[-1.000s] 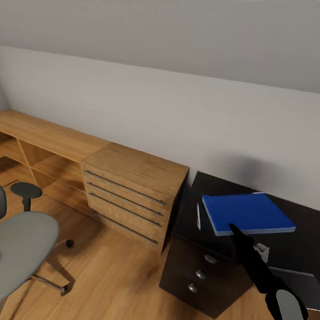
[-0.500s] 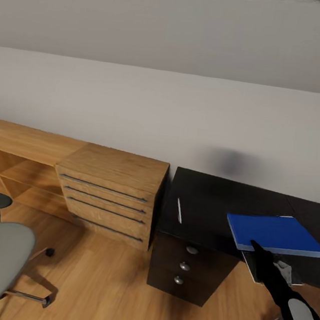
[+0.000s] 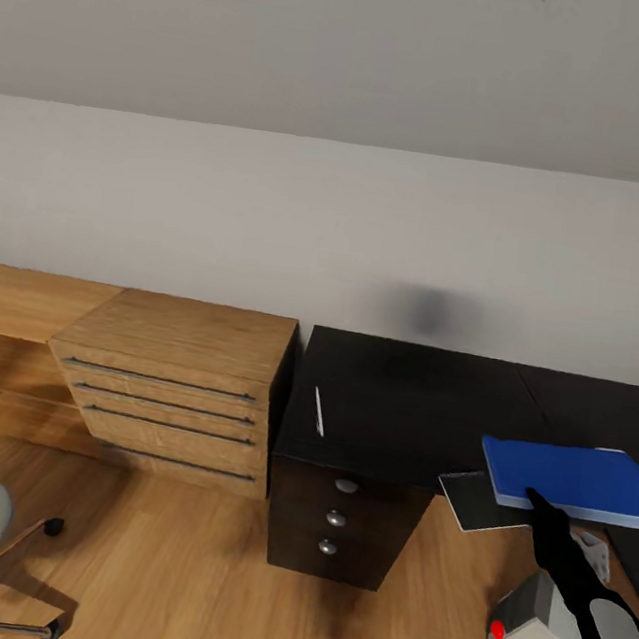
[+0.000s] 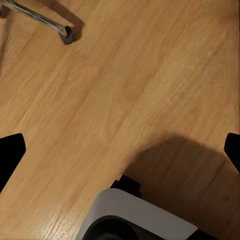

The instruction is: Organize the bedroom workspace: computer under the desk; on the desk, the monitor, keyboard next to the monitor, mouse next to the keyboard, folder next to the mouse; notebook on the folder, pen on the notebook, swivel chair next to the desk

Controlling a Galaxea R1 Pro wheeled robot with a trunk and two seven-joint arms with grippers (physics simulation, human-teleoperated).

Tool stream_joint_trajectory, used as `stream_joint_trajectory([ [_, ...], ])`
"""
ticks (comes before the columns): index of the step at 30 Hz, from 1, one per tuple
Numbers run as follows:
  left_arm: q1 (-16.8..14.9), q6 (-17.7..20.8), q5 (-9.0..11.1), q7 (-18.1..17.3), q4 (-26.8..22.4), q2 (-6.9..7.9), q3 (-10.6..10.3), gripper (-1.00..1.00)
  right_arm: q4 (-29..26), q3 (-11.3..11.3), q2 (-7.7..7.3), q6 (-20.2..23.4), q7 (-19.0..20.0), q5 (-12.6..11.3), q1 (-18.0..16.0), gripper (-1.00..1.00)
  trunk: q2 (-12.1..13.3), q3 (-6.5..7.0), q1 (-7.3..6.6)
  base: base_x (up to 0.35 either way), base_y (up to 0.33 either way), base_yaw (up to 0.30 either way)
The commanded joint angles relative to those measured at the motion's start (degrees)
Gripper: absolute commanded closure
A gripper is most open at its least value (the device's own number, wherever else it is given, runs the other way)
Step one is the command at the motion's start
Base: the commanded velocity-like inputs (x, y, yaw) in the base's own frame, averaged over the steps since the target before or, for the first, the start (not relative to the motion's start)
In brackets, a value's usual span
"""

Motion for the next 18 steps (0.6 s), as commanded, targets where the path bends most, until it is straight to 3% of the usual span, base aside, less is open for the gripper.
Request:
stream_joint_trajectory([
  [1, -0.04, -0.25, 0.36, 0.44, -0.02, 0.03, -0.49, -1.0, 0.09, -0.1, 0.01, 0.28, -0.13, -0.44, -0.13, 1.0, -0.04, -0.08, 0.0, 0.0, 0.0, -0.278],
  [18, -0.04, -0.25, 0.36, 0.44, 0.0, 0.05, -0.6, -1.0, 0.65, -0.1, 0.08, 0.21, -0.13, -0.46, -0.45, 1.0, -0.04, -0.52, 0.0, 0.0, 0.0, -0.278],
])
